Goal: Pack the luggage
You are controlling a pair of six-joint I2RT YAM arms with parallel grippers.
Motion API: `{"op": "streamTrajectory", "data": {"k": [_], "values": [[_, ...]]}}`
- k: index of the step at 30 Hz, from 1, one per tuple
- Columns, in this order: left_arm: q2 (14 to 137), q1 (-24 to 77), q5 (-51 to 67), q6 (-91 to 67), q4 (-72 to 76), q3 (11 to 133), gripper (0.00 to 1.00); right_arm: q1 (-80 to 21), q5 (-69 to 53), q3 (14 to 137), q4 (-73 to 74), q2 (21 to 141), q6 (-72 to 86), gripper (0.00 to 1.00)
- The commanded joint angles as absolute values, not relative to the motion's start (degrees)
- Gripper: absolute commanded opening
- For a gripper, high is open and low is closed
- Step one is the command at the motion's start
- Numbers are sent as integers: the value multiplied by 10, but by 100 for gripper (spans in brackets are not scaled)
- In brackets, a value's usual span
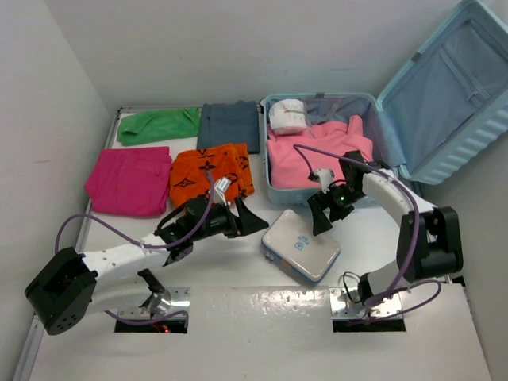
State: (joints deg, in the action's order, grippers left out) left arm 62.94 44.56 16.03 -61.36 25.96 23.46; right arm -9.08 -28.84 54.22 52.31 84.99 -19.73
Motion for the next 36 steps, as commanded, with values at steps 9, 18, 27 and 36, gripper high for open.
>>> {"op": "streamTrajectory", "data": {"k": [9,18,27,36], "values": [[594,461,148,-672,216,168,91,-124,-365,482,437,931,-289,100],[579,461,159,-721,230,111,93,-222,-371,402,392,907,-135,100],[608,488,128,-750,249,98,95,-294,-386,415,316,957,160,100],[783,357,160,-691,431,186,94,-329,-365,376,280,875,269,100]]}}
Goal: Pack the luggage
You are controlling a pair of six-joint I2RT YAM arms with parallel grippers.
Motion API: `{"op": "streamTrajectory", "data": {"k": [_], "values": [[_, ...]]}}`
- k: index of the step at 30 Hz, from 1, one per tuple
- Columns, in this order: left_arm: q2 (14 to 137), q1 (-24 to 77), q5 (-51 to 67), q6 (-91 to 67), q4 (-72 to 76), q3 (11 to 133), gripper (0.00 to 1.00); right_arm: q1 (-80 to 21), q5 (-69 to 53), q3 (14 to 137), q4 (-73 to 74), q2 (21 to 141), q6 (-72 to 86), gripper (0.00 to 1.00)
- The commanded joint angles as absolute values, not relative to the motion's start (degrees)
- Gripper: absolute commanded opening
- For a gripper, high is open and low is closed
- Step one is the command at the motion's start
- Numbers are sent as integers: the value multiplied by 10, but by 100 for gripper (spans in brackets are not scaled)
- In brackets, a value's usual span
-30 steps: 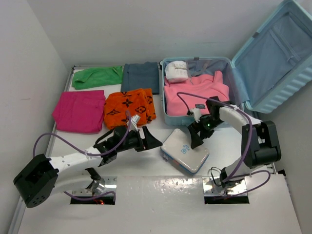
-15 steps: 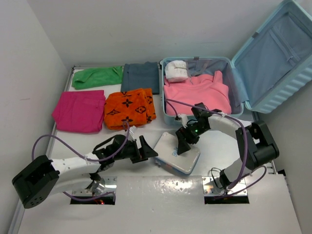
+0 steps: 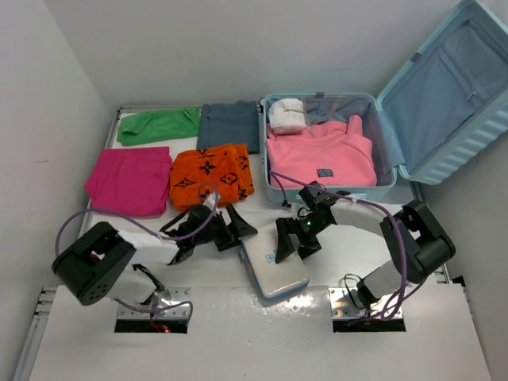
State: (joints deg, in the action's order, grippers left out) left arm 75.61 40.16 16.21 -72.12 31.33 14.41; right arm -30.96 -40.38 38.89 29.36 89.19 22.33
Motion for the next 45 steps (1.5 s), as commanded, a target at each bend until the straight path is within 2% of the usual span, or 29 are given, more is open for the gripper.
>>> {"op": "streamTrajectory", "data": {"k": [1,5,8,9,10,13,15,26,29,33,34,38,41,45], "values": [[783,350,160,-683,422,192,94,-327,-356,374,281,867,277,100],[708,325,176,-643,315,181,95,-301,-311,366,285,866,315,100],[619,319,200,-634,214,172,96,-266,-322,335,263,851,361,100],[595,326,200,-626,181,167,97,-237,-332,320,245,839,372,100],[552,332,200,-626,116,167,99,-230,-344,296,228,795,380,100],[515,372,171,-646,12,172,99,-225,-356,279,199,771,362,100],[510,405,152,-669,6,172,99,-221,-388,280,189,778,362,100],[658,518,77,-787,215,110,99,-240,-434,206,41,802,471,100],[692,525,62,-781,270,118,99,-256,-452,174,-29,829,512,92],[771,533,78,-772,401,136,99,-276,-461,130,-140,840,598,89],[815,533,91,-779,422,144,99,-283,-468,123,-195,845,619,87],[891,533,118,-790,493,171,99,-291,-483,111,-259,864,657,78],[891,521,134,-783,524,171,99,-274,-495,98,-305,882,671,65],[837,521,141,-770,519,156,99,-272,-492,98,-319,882,682,59]]}}
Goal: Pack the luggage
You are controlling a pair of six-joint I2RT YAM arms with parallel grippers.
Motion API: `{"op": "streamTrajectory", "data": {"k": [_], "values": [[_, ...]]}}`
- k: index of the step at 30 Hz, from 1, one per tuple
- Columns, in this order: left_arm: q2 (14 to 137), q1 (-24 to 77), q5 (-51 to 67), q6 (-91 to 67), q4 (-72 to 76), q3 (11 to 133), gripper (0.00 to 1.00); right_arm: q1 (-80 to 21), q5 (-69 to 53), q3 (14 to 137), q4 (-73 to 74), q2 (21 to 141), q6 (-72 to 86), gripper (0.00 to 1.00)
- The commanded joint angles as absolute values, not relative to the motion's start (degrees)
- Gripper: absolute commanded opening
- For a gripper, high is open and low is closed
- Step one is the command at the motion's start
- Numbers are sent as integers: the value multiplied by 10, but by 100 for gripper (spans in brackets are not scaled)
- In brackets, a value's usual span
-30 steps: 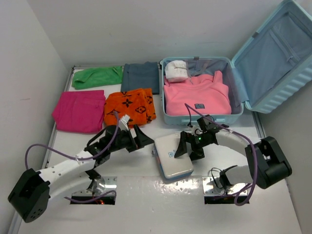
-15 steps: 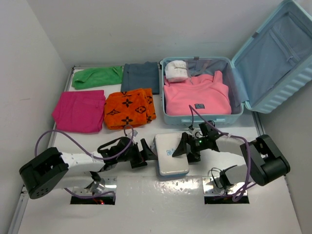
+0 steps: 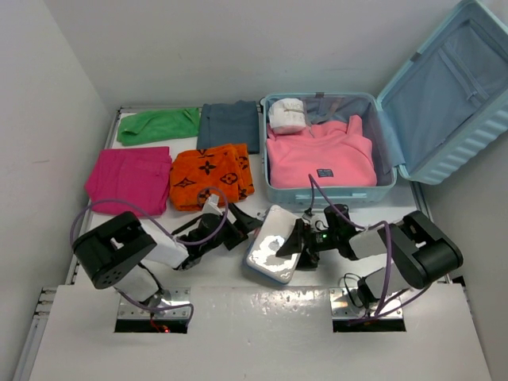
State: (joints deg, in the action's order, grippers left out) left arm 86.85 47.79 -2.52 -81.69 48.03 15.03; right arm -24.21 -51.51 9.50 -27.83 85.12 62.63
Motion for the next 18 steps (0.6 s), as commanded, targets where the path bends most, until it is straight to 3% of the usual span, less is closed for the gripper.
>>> {"op": "streamTrajectory", "data": {"k": [1,8,11,13,18], "values": [[825,521,135,-770,499,149,99,-271,-490,95,-339,880,692,62],[760,536,121,-727,438,131,97,-279,-435,121,-439,848,735,69],[760,536,121,-711,392,136,91,-287,-429,164,-438,825,747,69],[760,536,130,-711,392,136,82,-287,-425,183,-433,817,746,69],[783,557,161,-725,445,142,68,-284,-407,241,-428,838,726,79]]}}
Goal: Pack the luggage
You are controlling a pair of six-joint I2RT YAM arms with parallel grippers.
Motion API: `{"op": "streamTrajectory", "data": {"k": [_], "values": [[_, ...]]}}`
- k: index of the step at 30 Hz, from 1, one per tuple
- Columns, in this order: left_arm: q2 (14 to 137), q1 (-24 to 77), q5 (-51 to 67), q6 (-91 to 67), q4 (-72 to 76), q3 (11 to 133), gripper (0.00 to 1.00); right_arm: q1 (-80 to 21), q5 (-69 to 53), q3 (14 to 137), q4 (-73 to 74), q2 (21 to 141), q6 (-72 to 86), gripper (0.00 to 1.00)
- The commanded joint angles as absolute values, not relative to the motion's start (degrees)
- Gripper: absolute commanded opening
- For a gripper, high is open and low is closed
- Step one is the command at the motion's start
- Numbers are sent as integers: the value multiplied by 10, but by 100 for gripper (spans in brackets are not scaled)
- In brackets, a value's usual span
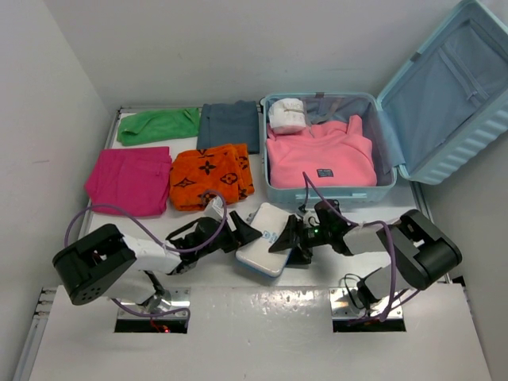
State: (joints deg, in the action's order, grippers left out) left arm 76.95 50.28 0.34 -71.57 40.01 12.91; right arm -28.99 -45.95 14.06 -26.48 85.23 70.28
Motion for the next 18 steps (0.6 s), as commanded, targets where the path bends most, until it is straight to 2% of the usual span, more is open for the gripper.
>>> {"op": "streamTrajectory", "data": {"k": [1,6,12,14,15,17,18], "values": [[790,557,167,-725,453,148,63,-285,-405,249,-429,852,721,80],[838,557,206,-759,529,156,59,-287,-395,269,-467,867,719,88],[866,552,244,-773,600,176,70,-286,-408,296,-484,869,722,91],[866,546,271,-766,629,176,77,-283,-419,296,-497,862,715,84],[856,546,280,-766,641,176,79,-283,-424,296,-501,860,715,72],[834,539,321,-739,663,176,82,-275,-447,291,-512,852,707,58],[825,539,337,-729,671,176,83,-272,-453,288,-512,846,697,45]]}}
